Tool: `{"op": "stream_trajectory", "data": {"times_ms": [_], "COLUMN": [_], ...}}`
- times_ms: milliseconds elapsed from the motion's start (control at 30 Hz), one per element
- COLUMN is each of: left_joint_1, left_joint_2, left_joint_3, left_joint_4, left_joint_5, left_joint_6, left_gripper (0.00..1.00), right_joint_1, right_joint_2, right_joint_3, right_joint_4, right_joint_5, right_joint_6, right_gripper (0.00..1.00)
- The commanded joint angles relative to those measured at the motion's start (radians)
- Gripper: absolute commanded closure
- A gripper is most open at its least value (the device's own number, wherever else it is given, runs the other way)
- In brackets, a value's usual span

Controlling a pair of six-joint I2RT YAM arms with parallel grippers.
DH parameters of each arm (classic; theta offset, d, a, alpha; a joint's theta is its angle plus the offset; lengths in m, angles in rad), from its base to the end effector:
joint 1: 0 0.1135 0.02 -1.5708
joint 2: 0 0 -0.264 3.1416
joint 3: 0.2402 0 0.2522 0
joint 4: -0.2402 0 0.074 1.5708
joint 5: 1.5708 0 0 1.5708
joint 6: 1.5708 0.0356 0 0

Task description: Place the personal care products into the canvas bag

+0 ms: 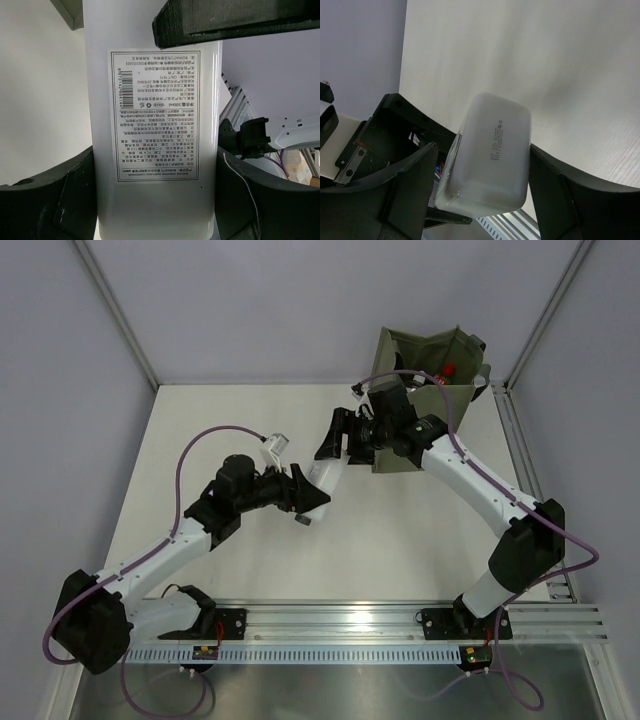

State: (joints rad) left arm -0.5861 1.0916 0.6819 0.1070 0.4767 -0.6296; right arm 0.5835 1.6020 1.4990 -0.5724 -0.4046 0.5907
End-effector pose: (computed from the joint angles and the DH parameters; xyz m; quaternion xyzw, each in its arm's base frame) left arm 0.1973 -0.1506 0.2737 0.1228 0.7857 -0.4849 0.3639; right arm 0.2939 0.2108 0.3451 -0.0838 0.8834 0.3857 0.2527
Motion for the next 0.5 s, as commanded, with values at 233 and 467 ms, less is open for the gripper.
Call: {"op": "stream_trajectory", "data": {"times_ms": [233,467], "left_joint_1": [-0.012,-0.030], "left_joint_2": [0.031,0.094], "left_joint_3": [0.113,0.162], "left_joint_4": [0.214,0.184], "left_joint_5": [-0.026,0.011], "left_joint_6": [0.018,0.024], "left_gripper": [1.00,0.82], "right_joint_1": [0.018,0.018], "right_joint_2": [-0.050,-0.051], "right_joint_3": [-0.056,-0.059], "right_joint_4": [0.134,0.204], "right_joint_5": [-0.167,-0.284], "right_joint_6": [0.080,0.092], "right_gripper": [0.44,0.92]}}
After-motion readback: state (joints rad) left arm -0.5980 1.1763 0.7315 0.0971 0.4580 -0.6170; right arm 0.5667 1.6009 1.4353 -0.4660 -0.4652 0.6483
